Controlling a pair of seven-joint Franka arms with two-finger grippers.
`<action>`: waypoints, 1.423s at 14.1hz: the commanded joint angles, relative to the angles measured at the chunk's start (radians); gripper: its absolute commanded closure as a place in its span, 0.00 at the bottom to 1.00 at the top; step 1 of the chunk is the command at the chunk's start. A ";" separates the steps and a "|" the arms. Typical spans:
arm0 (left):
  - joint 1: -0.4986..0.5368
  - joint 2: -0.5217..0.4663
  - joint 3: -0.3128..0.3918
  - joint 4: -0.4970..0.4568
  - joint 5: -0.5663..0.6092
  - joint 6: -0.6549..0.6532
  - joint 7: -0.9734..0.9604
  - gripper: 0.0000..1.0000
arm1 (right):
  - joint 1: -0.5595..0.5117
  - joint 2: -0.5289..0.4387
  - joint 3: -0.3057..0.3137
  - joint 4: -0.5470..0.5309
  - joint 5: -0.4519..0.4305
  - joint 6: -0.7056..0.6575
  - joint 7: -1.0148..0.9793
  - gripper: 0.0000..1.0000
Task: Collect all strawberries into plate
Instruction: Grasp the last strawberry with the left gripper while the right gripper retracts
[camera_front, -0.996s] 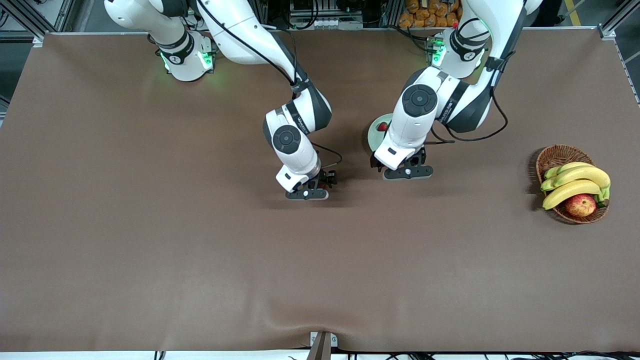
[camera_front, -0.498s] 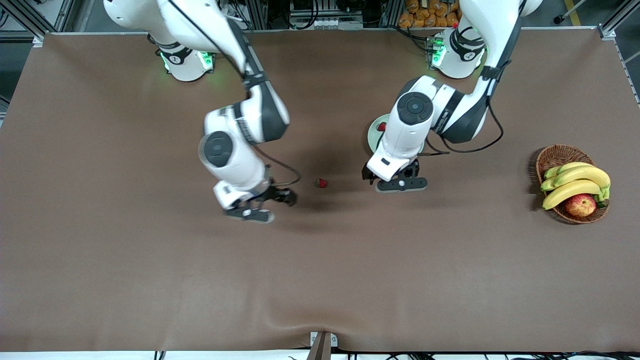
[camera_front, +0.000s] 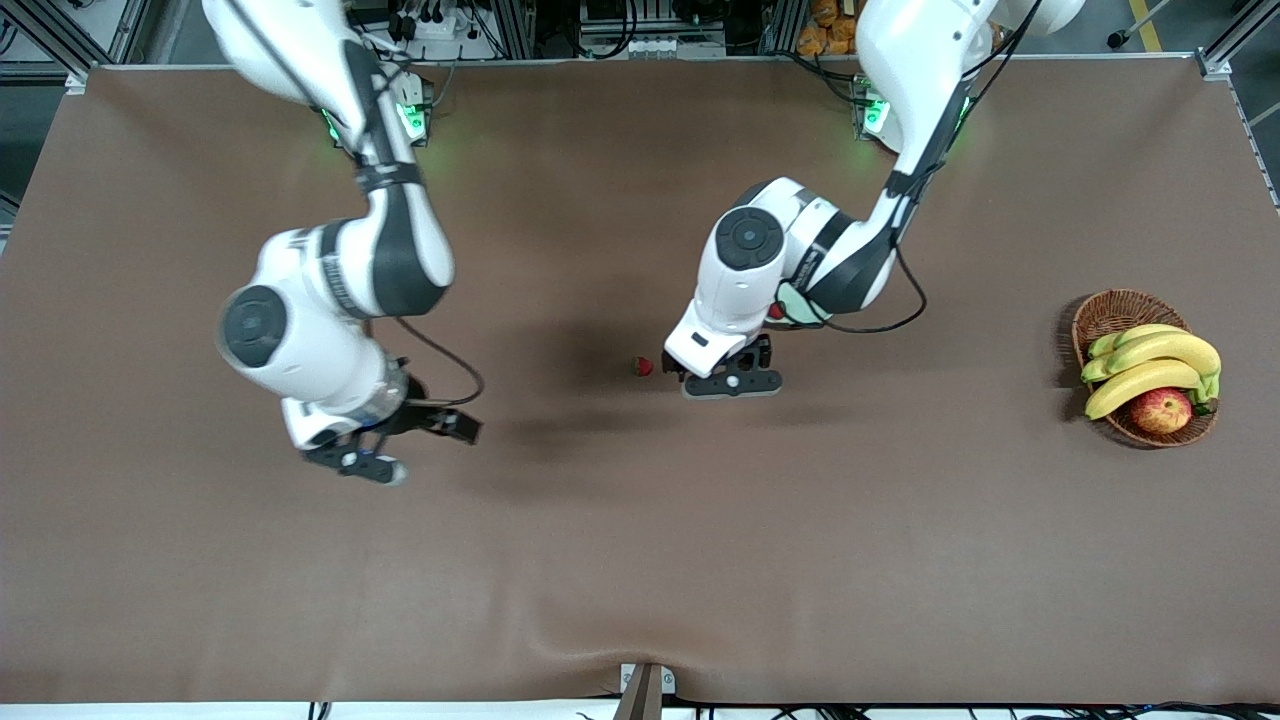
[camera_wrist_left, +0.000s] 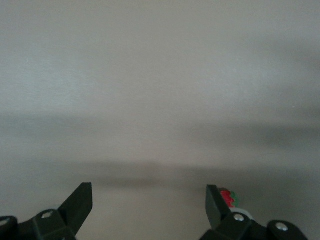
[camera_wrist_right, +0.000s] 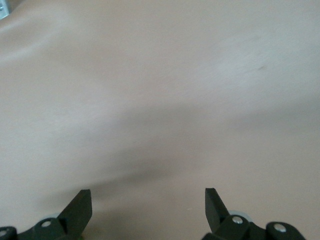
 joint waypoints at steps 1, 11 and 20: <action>-0.055 0.087 0.005 0.097 -0.018 -0.013 -0.034 0.00 | -0.199 -0.127 0.199 -0.030 -0.189 -0.044 -0.005 0.00; -0.115 0.193 0.005 0.137 -0.013 0.070 -0.048 0.00 | -0.692 -0.388 0.502 -0.047 -0.401 -0.333 -0.281 0.00; -0.138 0.249 0.005 0.171 -0.008 0.104 -0.039 0.20 | -0.828 -0.569 0.568 -0.042 -0.415 -0.529 -0.384 0.00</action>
